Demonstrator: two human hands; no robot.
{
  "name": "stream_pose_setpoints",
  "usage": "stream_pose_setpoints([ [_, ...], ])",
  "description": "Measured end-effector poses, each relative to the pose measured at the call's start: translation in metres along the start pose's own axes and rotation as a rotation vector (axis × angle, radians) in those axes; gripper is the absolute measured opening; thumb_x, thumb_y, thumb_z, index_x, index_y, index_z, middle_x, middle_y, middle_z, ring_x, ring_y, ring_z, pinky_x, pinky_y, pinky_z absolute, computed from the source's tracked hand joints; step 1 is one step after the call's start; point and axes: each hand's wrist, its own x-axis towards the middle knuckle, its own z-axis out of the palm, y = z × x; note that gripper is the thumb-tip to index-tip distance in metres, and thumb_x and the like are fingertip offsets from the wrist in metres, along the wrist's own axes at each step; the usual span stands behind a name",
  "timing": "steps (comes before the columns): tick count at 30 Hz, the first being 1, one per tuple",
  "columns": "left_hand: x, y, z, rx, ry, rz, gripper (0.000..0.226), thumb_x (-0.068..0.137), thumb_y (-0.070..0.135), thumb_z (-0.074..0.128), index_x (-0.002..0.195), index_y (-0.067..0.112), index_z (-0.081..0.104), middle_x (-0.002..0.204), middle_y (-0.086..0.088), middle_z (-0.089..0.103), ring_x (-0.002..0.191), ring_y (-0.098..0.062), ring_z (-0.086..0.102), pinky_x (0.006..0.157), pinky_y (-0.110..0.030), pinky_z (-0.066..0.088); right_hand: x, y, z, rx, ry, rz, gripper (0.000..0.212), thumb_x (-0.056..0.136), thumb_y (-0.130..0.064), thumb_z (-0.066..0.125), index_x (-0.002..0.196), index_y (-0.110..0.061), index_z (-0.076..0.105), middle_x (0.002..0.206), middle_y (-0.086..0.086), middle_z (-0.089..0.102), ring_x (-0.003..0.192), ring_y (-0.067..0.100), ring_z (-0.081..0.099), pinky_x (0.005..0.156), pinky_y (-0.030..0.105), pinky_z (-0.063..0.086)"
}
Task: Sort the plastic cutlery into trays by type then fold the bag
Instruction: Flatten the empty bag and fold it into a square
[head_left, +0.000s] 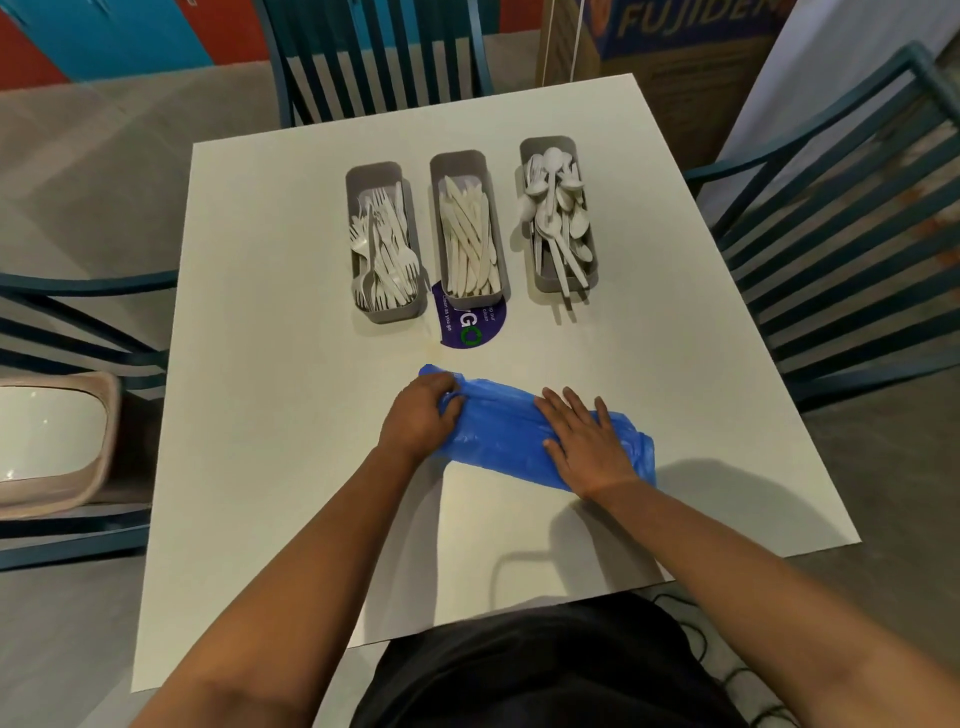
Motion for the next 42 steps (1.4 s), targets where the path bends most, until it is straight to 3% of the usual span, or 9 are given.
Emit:
stream_pose_setpoints([
  [3, 0.001, -0.002, 0.005, 0.016, -0.017, -0.051, 0.037, 0.089, 0.037, 0.039, 0.103, 0.009, 0.058, 0.094, -0.014, 0.067, 0.087, -0.033, 0.061, 0.072, -0.028, 0.038, 0.0, 0.002, 0.001, 0.026, 0.024, 0.018, 0.055, 0.102, -0.035, 0.019, 0.15, -0.026, -0.006, 0.16, -0.002, -0.002, 0.148, 0.018, 0.0, 0.118, 0.042, -0.006],
  [8, 0.005, 0.001, 0.011, 0.052, -0.007, -0.122, 0.027, 0.098, 0.028, 0.041, 0.11, 0.006, 0.052, 0.093, -0.022, 0.065, 0.088, -0.038, 0.059, 0.076, -0.038, 0.044, -0.005, -0.005, 0.002, -0.07, 0.227, -0.019, 0.056, 0.086, -0.038, 0.03, 0.139, -0.022, 0.035, 0.138, 0.006, 0.053, 0.13, 0.027, 0.042, 0.116, 0.05, 0.015],
  [14, 0.009, 0.0, 0.01, 0.147, -0.015, -0.122, 0.042, 0.095, 0.039, 0.036, 0.109, 0.007, 0.06, 0.1, -0.019, 0.065, 0.093, -0.036, 0.06, 0.079, -0.039, 0.046, -0.006, -0.008, 0.018, -0.1, 0.144, -0.125, 0.057, 0.088, -0.039, 0.026, 0.143, -0.029, 0.033, 0.15, 0.002, 0.039, 0.137, 0.025, 0.038, 0.112, 0.046, -0.002],
  [17, 0.01, -0.006, 0.006, 0.26, 0.096, 0.177, 0.05, 0.078, 0.046, 0.04, 0.087, 0.008, 0.072, 0.113, -0.018, 0.062, 0.097, -0.035, 0.06, 0.08, -0.037, 0.048, -0.003, -0.002, 0.027, -0.069, 0.123, -0.091, 0.059, 0.085, -0.045, -0.001, 0.143, -0.036, -0.004, 0.154, -0.007, -0.012, 0.143, 0.016, -0.008, 0.112, 0.042, -0.026],
  [26, 0.02, -0.003, -0.001, 0.303, -0.039, 0.011, 0.032, 0.099, 0.034, 0.036, 0.108, 0.014, 0.06, 0.101, -0.011, 0.069, 0.097, -0.032, 0.06, 0.089, -0.035, 0.036, -0.008, 0.001, 0.019, 0.036, 0.133, -0.079, 0.057, 0.086, -0.04, 0.036, 0.139, -0.023, 0.043, 0.144, 0.004, 0.047, 0.129, 0.025, 0.05, 0.112, 0.038, -0.001],
  [33, 0.017, -0.01, 0.002, 0.254, 0.047, -0.174, 0.026, 0.094, 0.028, 0.046, 0.113, 0.018, 0.059, 0.114, -0.007, 0.065, 0.106, -0.028, 0.057, 0.092, -0.036, 0.035, -0.006, 0.01, 0.03, 0.016, 0.182, -0.021, 0.072, 0.08, -0.06, 0.007, 0.145, -0.031, 0.001, 0.155, -0.009, -0.006, 0.143, 0.015, -0.009, 0.112, 0.046, -0.017],
  [35, 0.014, 0.0, 0.003, 0.291, 0.147, -0.179, 0.035, 0.088, 0.021, 0.05, 0.123, 0.018, 0.055, 0.128, -0.007, 0.053, 0.117, -0.028, 0.049, 0.098, -0.039, 0.032, -0.006, 0.01, 0.031, 0.011, 0.193, -0.026, 0.071, 0.083, -0.059, 0.014, 0.147, -0.029, 0.009, 0.157, -0.005, 0.006, 0.145, 0.019, 0.003, 0.115, 0.05, -0.008],
  [39, 0.006, 0.044, 0.028, 0.224, 0.27, 0.267, 0.041, 0.084, 0.023, 0.044, 0.119, 0.01, 0.061, 0.128, -0.017, 0.054, 0.117, -0.034, 0.054, 0.094, -0.043, 0.042, -0.004, 0.008, 0.03, -0.042, 0.185, -0.031, 0.066, 0.082, -0.052, 0.035, 0.14, -0.021, 0.041, 0.145, 0.004, 0.046, 0.133, 0.029, 0.043, 0.108, 0.053, 0.011],
  [42, -0.006, 0.067, 0.061, 0.242, -0.137, 0.417, 0.051, 0.098, 0.034, 0.026, 0.141, 0.013, 0.04, 0.154, -0.014, 0.026, 0.143, -0.03, 0.023, 0.115, -0.046, 0.019, -0.002, 0.002, 0.019, -0.067, 0.164, -0.073, 0.07, 0.079, -0.051, 0.032, 0.134, -0.011, 0.05, 0.14, 0.008, 0.05, 0.134, 0.03, 0.041, 0.109, 0.053, 0.004],
])
